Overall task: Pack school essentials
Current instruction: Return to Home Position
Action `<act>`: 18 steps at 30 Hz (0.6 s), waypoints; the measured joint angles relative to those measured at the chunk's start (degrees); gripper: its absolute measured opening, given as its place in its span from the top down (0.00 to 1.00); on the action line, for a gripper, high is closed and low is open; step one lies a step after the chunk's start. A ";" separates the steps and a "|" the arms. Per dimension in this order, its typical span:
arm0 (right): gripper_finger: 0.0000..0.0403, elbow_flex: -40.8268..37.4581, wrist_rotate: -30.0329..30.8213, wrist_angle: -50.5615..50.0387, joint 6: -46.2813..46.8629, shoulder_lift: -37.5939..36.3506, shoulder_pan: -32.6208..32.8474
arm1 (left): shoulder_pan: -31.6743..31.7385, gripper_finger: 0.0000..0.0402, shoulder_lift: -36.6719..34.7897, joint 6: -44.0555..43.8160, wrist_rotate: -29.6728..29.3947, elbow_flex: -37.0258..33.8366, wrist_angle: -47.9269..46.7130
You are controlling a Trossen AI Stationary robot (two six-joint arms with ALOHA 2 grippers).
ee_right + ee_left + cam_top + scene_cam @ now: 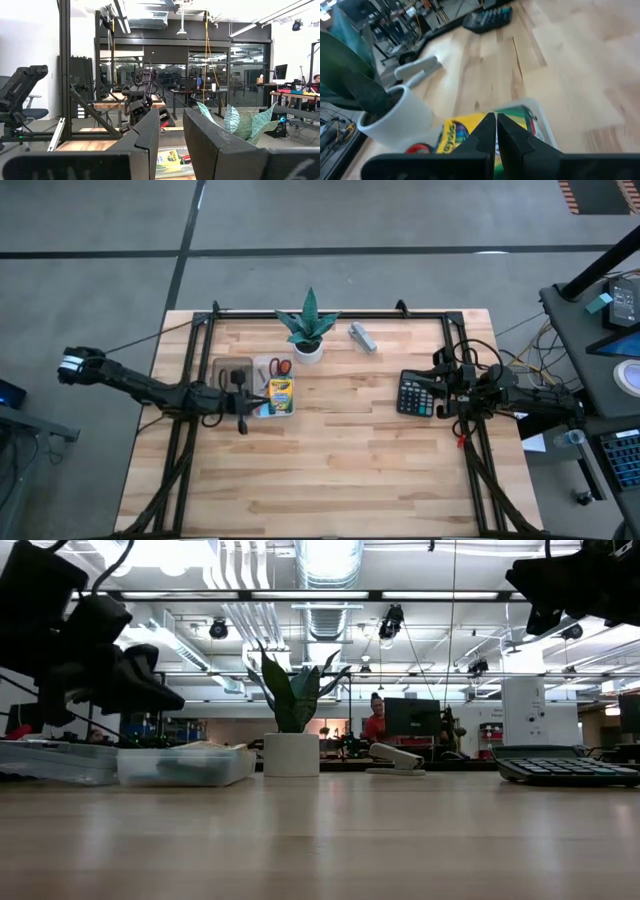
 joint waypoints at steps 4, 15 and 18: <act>0.81 0.00 0.00 0.00 0.00 0.00 -0.01 | 0.02 1.00 3.07 0.00 0.00 -0.02 0.02; 0.81 0.00 0.00 0.00 0.00 0.00 -0.01 | 0.00 1.00 11.61 0.00 0.00 -0.04 0.09; 0.81 0.00 0.00 0.00 0.00 0.00 -0.01 | 0.00 1.00 13.67 -0.02 -0.06 -0.04 1.07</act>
